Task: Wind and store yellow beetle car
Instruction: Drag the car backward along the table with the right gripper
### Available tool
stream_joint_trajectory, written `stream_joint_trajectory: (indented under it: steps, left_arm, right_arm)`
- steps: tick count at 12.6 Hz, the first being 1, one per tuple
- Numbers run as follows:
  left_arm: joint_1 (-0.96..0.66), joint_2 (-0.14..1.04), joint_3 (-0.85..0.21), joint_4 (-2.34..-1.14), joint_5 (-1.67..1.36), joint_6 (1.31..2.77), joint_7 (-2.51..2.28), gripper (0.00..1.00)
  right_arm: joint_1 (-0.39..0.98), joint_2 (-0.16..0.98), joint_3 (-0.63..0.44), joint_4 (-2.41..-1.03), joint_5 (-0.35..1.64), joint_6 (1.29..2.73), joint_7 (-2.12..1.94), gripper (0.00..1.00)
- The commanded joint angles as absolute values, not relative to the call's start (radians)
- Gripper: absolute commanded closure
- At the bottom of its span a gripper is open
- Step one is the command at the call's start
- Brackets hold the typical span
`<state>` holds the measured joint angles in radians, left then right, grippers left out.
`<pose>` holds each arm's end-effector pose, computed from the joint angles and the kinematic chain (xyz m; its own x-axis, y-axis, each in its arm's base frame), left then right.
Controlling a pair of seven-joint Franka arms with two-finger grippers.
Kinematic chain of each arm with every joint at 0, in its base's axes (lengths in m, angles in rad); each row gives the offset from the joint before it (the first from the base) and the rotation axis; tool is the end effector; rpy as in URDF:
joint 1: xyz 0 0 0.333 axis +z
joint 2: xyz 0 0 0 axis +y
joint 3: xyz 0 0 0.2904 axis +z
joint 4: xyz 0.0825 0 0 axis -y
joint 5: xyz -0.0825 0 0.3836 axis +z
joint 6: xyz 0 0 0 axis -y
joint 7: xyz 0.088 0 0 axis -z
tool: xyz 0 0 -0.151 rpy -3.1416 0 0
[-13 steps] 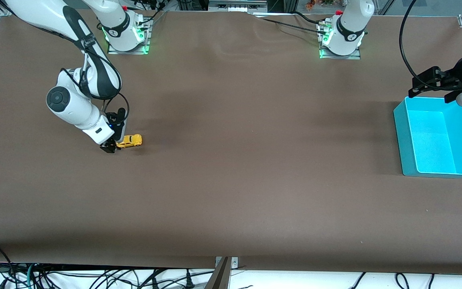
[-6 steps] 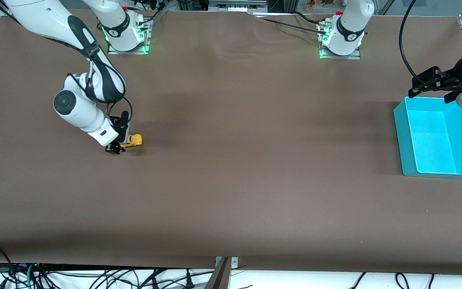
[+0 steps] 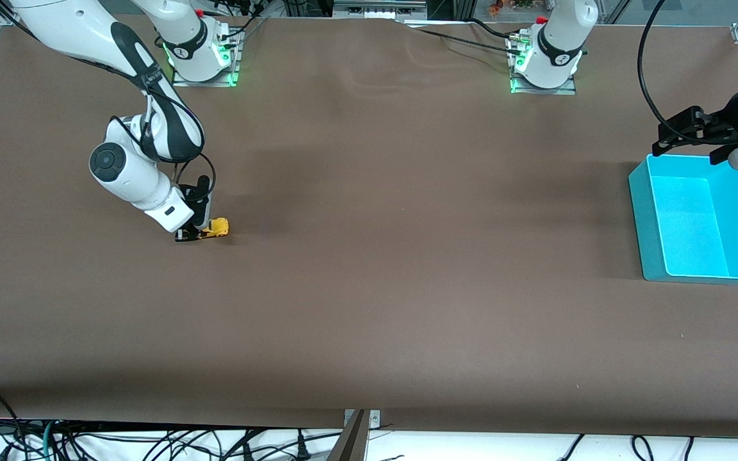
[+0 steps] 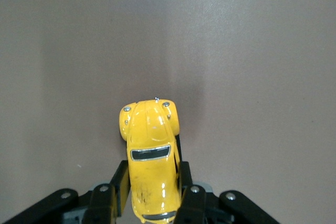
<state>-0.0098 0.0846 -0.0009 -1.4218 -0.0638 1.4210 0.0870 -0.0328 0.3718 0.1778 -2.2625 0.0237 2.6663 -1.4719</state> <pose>0.5589 -0.0163 0.5648 0.9911 -0.1068 -0.0791 -0.1013 -0.9923 0.0709 0.5283 0.0835 0.1335 -0.0132 0.9968 0.0790 0.9995 0.0110 0.0281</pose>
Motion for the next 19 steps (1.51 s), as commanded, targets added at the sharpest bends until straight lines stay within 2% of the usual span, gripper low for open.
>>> stream_joint_trajectory:
  steps: [1,12,19]
  left_arm:
    - [-0.014,0.091,0.000,-1.405,-0.052,1.422,0.109,0.00]
    - [-0.014,0.091,0.000,-1.404,-0.054,1.422,0.107,0.00]
    - [-0.014,0.091,0.000,-1.405,-0.054,1.422,0.107,0.00]
  right_arm:
    - [-0.037,0.368,0.181,-2.273,0.020,2.677,-1.477,1.00]
    - [-0.060,0.376,0.164,-2.275,0.029,2.666,-1.457,1.00]
    - [-0.139,0.393,0.133,-2.284,0.018,2.678,-1.532,1.00]
